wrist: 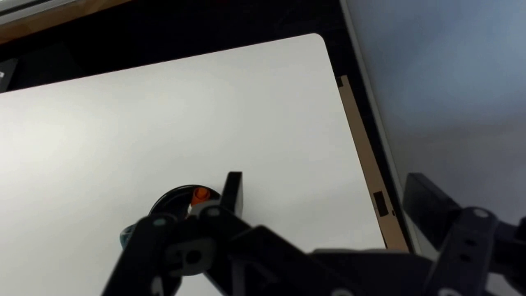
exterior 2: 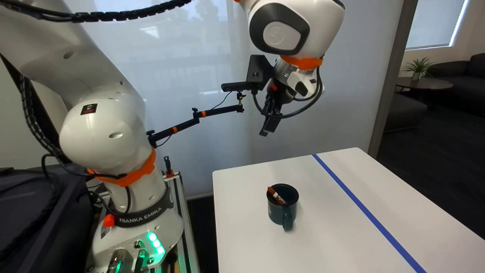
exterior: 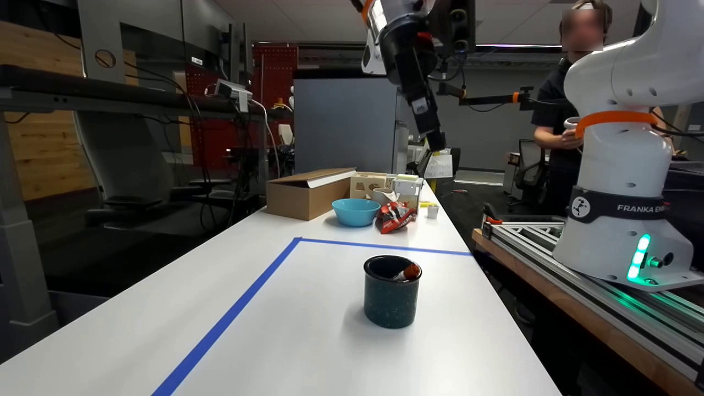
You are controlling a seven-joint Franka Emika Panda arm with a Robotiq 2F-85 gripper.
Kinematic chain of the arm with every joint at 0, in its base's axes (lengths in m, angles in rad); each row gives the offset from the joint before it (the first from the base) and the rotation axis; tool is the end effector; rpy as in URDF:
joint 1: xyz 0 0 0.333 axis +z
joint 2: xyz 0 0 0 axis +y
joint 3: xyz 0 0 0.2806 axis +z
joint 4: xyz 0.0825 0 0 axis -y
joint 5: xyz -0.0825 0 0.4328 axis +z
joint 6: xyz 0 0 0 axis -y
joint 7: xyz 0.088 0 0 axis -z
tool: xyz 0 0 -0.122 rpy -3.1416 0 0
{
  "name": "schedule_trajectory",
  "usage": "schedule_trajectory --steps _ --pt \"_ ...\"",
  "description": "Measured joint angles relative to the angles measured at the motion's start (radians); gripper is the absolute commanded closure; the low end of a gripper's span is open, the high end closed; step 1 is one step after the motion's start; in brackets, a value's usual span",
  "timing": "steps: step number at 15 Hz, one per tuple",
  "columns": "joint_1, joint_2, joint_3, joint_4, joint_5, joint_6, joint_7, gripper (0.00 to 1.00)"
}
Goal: Remove the orange marker from the cup and put it on the table inside the border
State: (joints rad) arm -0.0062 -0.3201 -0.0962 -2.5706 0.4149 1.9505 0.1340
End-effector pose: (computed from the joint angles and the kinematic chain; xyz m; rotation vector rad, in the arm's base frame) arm 0.4320 -0.0080 0.2806 -2.6606 0.5980 0.4271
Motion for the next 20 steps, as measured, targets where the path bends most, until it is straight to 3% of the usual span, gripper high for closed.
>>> schedule_trajectory --steps 8,20 --pt "-0.058 0.202 -0.040 0.063 0.014 0.004 -0.061 0.00" --pt "-0.067 0.499 -0.011 0.212 0.016 0.003 -0.071 0.00"
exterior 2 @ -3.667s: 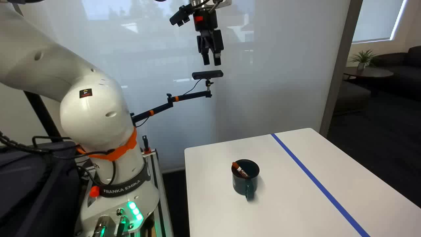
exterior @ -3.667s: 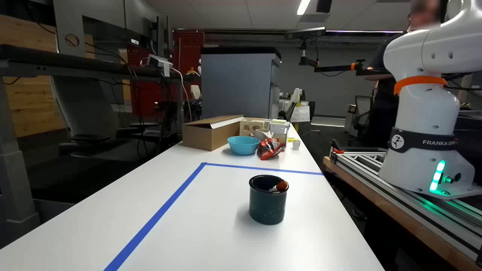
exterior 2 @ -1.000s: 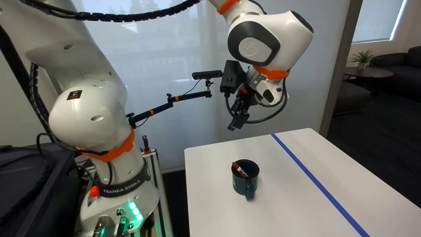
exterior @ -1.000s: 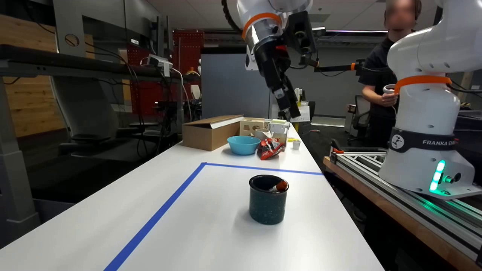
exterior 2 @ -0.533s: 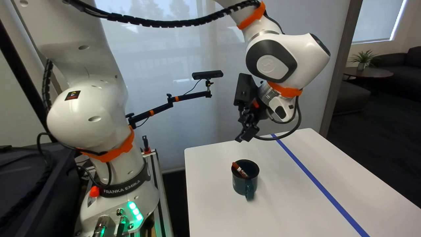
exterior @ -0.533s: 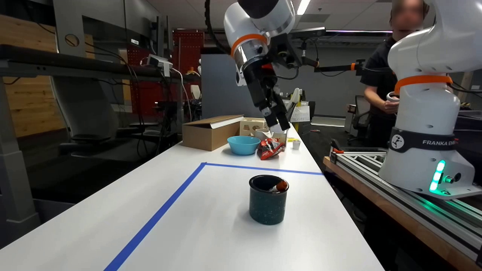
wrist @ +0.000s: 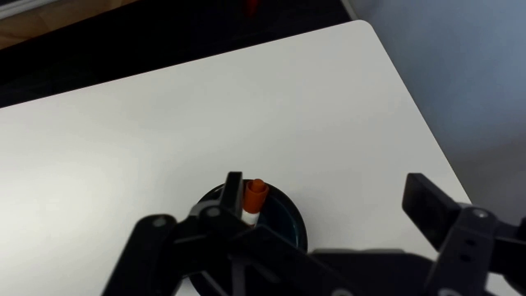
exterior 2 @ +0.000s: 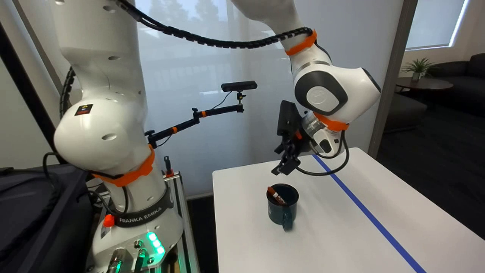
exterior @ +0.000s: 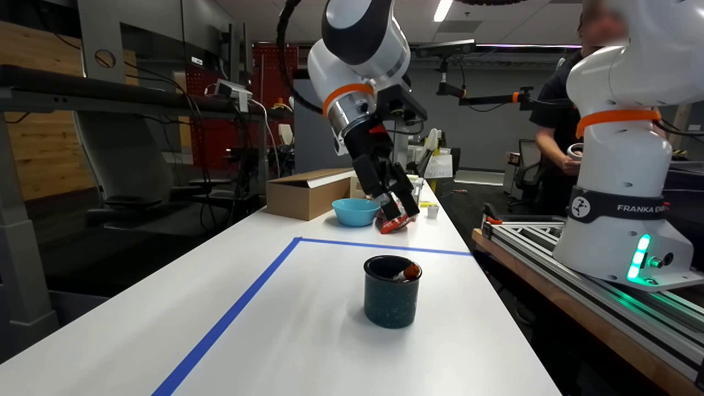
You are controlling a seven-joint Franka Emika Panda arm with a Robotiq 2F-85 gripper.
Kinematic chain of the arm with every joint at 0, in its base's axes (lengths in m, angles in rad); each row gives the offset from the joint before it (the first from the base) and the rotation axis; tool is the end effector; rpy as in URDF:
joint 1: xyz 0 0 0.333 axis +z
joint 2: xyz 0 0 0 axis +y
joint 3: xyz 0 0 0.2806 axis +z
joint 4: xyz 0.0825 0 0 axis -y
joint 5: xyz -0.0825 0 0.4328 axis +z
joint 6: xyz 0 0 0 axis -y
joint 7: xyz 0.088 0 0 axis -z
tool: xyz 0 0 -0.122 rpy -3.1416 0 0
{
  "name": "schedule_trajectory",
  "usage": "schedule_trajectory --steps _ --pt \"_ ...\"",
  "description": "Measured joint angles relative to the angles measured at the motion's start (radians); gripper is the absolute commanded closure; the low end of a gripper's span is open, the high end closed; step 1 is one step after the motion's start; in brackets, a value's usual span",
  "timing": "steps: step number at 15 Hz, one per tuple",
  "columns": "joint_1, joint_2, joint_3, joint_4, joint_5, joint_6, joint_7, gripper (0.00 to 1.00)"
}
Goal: Remove the orange marker from the cup and put it on the table inside the border
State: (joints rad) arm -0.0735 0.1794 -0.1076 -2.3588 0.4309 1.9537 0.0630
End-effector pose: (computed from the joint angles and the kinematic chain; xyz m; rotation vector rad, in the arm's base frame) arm 0.4551 -0.0522 0.1385 -2.5908 0.7046 0.7655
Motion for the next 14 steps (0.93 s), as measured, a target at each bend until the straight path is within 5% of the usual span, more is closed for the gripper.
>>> schedule_trajectory --steps 3,4,5,7,9,10,11,13,14 --pt "0.000 0.058 0.004 0.030 0.001 -0.001 0.008 0.03" --pt "-0.001 0.074 0.004 0.037 0.001 -0.001 0.009 0.26" --pt "-0.003 0.087 0.004 0.044 0.001 -0.004 0.011 0.18" --pt "-0.007 0.107 0.004 0.053 0.004 -0.016 0.012 0.40" --pt "-0.012 0.120 0.004 0.055 0.008 -0.022 0.015 0.31" --pt "-0.014 0.125 0.004 0.055 0.010 -0.025 0.015 0.42" --pt "-0.018 0.131 0.004 0.055 0.011 -0.028 0.017 0.34" --pt "-0.027 0.142 0.003 0.055 0.012 -0.032 0.021 0.38" --pt "-0.033 0.147 0.002 0.055 0.012 -0.032 0.023 0.47"
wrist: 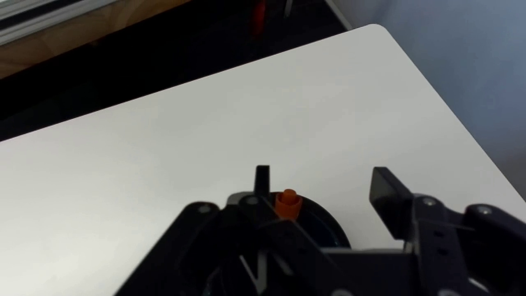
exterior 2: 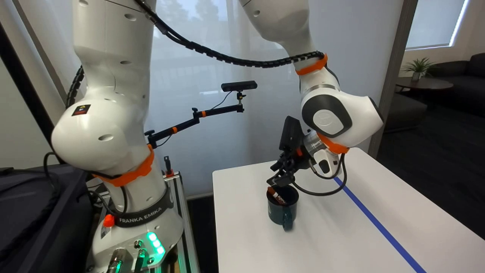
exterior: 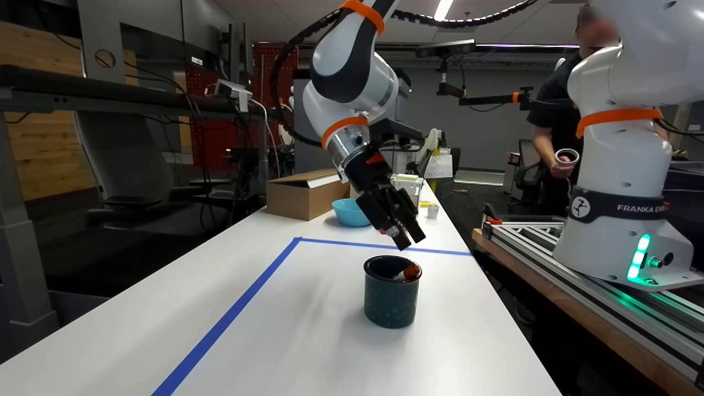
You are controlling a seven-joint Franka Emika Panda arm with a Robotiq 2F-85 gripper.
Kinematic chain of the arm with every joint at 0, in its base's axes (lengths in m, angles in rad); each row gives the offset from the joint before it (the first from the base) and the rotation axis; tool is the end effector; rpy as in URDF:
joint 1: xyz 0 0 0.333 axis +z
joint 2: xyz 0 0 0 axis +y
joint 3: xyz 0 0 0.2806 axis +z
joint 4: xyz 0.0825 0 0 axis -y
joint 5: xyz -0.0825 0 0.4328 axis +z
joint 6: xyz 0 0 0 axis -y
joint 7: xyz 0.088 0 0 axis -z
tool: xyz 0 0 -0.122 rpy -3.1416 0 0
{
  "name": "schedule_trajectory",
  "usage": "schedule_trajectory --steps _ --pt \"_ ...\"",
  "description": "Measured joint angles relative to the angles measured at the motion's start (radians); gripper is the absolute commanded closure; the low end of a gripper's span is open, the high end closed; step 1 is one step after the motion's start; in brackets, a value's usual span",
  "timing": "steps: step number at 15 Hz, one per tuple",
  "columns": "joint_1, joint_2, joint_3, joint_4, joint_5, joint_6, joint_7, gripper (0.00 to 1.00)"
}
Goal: Remove the orange marker from the cup and put it on the table inside the border
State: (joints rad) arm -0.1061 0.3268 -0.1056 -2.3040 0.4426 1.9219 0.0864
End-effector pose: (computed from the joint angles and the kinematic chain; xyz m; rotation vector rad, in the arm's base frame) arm 0.4429 -0.0642 0.0888 -2.5170 0.7952 0.9247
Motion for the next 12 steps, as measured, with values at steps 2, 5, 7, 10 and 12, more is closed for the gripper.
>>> schedule_trajectory --steps 2,5,7,10,12 --pt "-0.014 0.012 -0.003 0.000 0.000 0.000 0.004 0.49" --pt "-0.036 0.024 -0.008 0.000 0.001 0.000 0.006 0.49" --pt "-0.050 0.031 -0.010 0.001 0.002 0.000 0.006 0.47" --pt "-0.060 0.040 -0.010 0.004 0.004 0.000 0.006 0.52" --pt "-0.060 0.047 -0.009 0.011 0.004 0.000 0.006 0.55"
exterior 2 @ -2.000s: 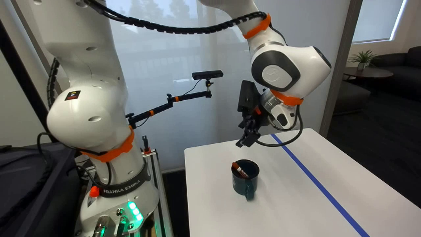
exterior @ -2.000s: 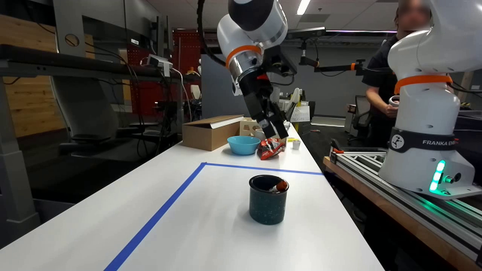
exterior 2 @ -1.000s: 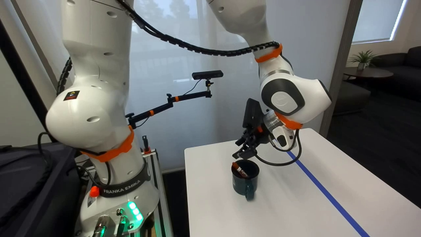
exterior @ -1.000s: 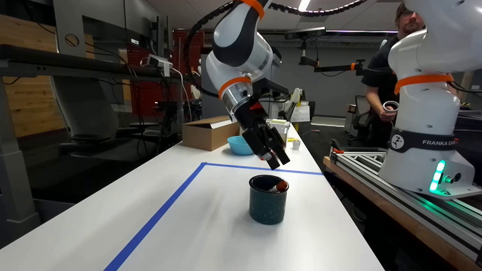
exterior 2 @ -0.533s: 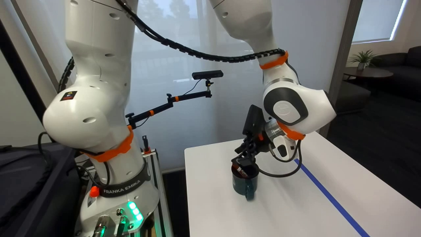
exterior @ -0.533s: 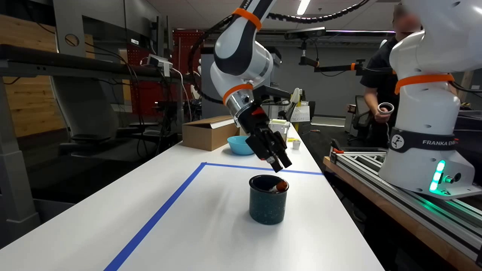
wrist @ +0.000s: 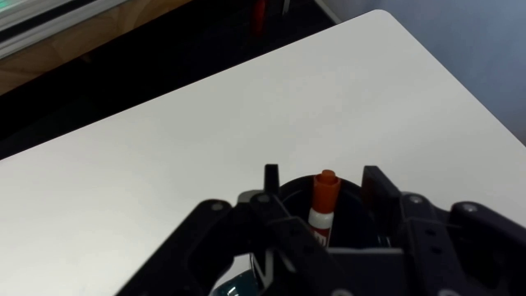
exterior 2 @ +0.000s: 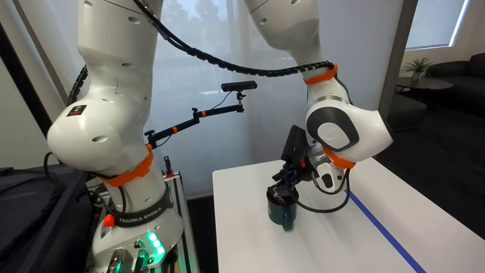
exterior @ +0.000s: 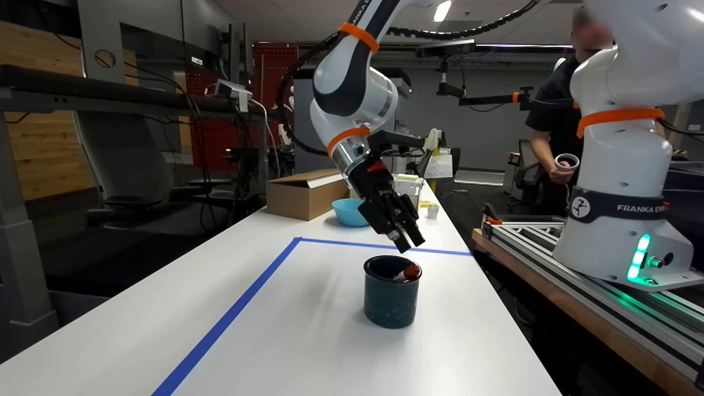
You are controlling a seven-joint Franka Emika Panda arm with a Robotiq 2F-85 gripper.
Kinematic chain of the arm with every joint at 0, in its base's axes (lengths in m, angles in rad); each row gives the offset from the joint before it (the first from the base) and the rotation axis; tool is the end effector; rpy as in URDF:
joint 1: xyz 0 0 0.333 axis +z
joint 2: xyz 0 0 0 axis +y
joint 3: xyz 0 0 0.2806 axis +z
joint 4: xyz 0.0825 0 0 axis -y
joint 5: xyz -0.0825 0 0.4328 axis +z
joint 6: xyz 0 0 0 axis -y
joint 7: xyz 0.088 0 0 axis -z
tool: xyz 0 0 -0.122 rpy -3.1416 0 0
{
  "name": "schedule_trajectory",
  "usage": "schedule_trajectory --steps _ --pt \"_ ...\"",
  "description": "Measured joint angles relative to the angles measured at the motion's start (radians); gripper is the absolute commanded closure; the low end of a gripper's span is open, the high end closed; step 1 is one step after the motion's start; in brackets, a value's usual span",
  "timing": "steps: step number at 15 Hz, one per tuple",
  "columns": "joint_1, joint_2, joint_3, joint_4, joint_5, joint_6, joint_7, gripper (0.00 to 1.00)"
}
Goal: Remove the orange marker from the cup and put it on the table inside the border
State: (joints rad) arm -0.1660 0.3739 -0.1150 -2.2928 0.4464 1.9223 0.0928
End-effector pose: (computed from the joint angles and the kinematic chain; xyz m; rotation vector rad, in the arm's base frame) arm 0.4311 -0.0944 0.0710 -2.4581 0.8972 0.9500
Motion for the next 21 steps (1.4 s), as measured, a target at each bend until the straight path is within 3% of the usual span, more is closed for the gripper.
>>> schedule_trajectory --steps 2,4,21 --pt "0.000 0.010 0.001 0.013 0.000 0.000 0.001 0.57" --pt "0.000 0.023 0.002 0.026 0.000 0.000 0.001 0.49" --pt "0.015 0.132 0.023 0.109 0.000 0.021 0.013 0.52"
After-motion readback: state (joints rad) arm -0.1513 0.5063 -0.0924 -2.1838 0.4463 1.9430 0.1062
